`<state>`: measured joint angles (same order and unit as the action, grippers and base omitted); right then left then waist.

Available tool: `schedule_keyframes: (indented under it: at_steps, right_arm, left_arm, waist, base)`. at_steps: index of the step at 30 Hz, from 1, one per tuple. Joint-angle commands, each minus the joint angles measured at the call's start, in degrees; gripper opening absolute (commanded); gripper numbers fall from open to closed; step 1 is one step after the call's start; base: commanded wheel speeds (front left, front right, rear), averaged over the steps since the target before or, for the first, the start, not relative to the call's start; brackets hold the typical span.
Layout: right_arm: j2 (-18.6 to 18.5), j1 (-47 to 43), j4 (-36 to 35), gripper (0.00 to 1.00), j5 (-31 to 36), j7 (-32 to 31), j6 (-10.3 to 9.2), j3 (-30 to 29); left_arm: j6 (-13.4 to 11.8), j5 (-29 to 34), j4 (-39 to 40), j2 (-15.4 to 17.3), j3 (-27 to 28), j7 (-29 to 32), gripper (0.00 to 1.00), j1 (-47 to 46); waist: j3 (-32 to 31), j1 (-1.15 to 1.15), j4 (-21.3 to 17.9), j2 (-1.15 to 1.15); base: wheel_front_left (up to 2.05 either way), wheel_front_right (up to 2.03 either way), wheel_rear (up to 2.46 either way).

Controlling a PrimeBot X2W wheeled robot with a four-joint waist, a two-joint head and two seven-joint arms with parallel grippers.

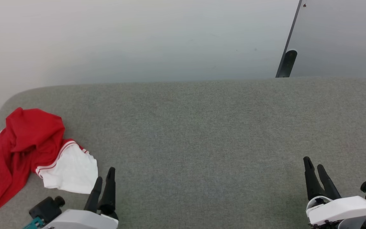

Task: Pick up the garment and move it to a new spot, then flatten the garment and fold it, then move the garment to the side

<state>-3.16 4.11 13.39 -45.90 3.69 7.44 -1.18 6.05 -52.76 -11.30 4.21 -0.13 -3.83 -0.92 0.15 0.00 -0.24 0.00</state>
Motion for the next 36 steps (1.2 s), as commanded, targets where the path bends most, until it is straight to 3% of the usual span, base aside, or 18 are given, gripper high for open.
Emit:
schedule_keyframes:
  at_steps: [1, 11, 36]
  right_arm:
    - [0.0, 0.7, -0.9, 1.0, 3.3, 0.7, 0.03, 0.3]
    - [0.3, 0.9, -1.0, 1.0, 11.6, 2.6, 0.04, 0.4]
    - [0.3, 1.5, -0.9, 1.0, 26.7, 6.5, 0.05, 1.9]
  left_arm:
    - [-0.1, 3.2, 1.4, 0.1, -0.1, -0.6, 1.0, -0.3]
    - [0.3, 12.1, 3.9, -0.4, -0.3, -2.4, 1.0, 0.8]
    - [1.5, 27.3, 7.1, -0.4, -0.3, -6.3, 1.0, 2.4]
  waist:
    - [0.0, 0.0, 0.0, 0.0]
    - [-0.1, 0.0, 0.0, 0.0]
    - [-0.4, 0.0, 0.0, 0.0]
  base:
    - [0.0, 0.0, 0.0]
    - [0.0, 0.0, 0.0]
    - [0.0, 0.0, 0.0]
